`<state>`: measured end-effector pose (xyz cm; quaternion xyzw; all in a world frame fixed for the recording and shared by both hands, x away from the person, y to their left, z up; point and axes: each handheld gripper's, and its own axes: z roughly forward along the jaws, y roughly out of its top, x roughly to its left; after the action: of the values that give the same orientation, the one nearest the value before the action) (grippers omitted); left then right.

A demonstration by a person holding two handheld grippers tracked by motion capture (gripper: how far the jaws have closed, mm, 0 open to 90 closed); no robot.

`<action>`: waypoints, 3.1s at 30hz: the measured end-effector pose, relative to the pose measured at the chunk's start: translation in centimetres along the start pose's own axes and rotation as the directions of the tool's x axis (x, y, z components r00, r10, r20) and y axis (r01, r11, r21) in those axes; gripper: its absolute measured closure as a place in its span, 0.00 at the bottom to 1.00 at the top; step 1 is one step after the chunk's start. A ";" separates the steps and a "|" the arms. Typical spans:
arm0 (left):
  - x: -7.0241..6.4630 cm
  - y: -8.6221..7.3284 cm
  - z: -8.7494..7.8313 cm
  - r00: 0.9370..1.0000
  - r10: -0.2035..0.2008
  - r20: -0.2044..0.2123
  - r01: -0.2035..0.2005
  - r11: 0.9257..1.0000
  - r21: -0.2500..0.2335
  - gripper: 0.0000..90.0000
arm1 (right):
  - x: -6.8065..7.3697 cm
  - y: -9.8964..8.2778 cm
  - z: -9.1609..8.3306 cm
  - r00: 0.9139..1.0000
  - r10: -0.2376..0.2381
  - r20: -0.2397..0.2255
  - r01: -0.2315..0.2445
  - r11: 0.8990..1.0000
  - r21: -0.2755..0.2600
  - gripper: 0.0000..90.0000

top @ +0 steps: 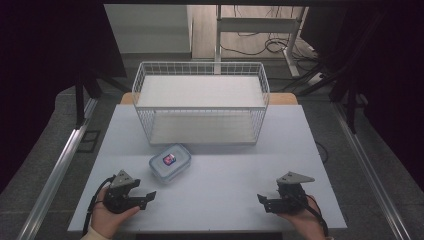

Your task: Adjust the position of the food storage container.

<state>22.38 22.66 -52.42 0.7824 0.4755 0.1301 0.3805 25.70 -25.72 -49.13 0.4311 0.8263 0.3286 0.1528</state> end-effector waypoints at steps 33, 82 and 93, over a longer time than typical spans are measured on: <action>-0.9 2.6 -2.3 1.000 0.009 0.027 -0.008 1.000 -0.023 0.28 | 0.2 0.0 -0.4 1.000 -0.024 -0.008 0.024 1.000 0.012 0.19; 4.9 15.0 9.0 0.976 0.214 -0.047 -0.195 0.946 0.260 1.00 | 0.0 -0.3 0.4 1.000 -0.010 -0.004 0.010 1.000 0.029 0.18; 4.4 14.9 9.6 0.957 0.290 -0.019 -0.273 0.921 0.276 1.00 | 0.3 -0.3 0.4 1.000 -0.018 -0.005 0.018 0.999 0.026 0.18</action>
<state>39.72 18.01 -48.87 0.8829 0.3825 0.1407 0.2331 25.59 -25.46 -49.57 0.4246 0.8348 0.3175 0.1483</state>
